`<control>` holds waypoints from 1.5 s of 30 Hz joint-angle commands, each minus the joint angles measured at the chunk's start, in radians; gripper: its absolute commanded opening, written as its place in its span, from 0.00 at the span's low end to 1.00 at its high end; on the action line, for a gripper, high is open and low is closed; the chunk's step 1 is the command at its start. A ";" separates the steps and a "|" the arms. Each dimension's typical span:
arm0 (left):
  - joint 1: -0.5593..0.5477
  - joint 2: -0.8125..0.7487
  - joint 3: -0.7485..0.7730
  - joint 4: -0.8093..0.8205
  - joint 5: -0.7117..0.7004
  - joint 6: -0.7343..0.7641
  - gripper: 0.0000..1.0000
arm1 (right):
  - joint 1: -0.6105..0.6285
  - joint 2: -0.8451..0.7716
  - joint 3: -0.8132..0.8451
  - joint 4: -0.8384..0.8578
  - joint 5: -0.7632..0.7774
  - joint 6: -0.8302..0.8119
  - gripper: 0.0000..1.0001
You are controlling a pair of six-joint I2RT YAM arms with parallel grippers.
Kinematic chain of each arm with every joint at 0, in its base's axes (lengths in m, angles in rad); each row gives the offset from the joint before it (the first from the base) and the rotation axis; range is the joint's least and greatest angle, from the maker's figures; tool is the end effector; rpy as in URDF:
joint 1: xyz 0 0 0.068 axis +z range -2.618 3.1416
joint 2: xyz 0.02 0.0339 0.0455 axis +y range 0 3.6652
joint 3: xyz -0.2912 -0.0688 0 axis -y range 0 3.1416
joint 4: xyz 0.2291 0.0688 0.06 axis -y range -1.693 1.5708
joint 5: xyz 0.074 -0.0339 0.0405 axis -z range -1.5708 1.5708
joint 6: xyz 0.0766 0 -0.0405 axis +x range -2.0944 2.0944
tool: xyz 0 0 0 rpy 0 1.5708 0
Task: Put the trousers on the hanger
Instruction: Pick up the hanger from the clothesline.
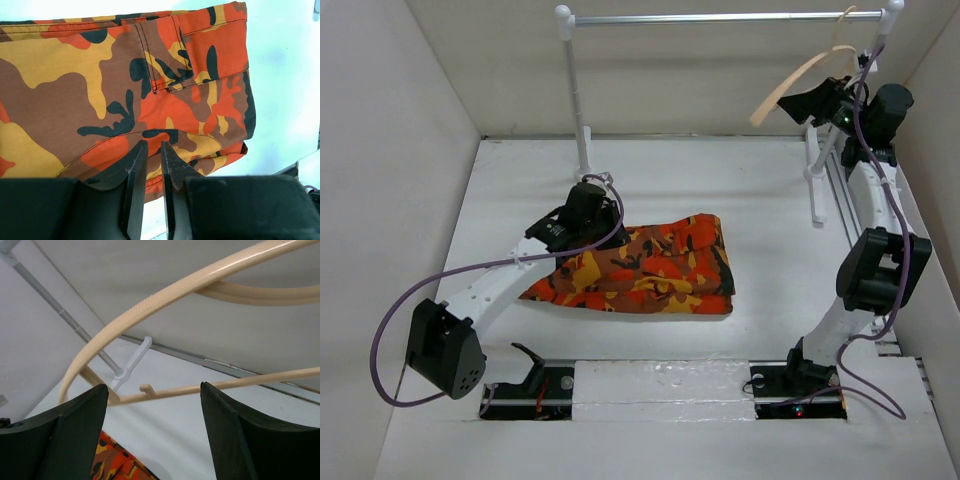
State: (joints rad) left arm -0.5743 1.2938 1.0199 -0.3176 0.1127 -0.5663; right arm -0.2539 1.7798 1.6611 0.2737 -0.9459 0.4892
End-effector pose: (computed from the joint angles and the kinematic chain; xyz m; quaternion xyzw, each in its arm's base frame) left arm 0.2487 -0.1712 0.3057 0.0300 0.8810 -0.2953 0.3684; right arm 0.4341 -0.0485 0.4492 -0.1123 0.6650 0.3735 0.6369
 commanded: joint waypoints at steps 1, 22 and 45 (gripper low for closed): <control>0.001 -0.005 0.011 0.026 0.012 -0.009 0.14 | 0.022 -0.016 -0.026 0.165 0.016 0.061 0.81; -0.032 0.036 0.012 0.018 0.005 -0.024 0.13 | 0.027 0.030 -0.095 0.458 -0.025 0.218 0.52; -0.041 0.157 0.584 -0.018 0.265 0.003 0.41 | 0.087 -0.296 -0.287 -0.200 -0.103 -0.342 0.00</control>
State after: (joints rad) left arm -0.6083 1.4342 1.5093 -0.3458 0.3138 -0.5835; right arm -0.1749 1.5177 1.3941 0.2516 -1.0302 0.3717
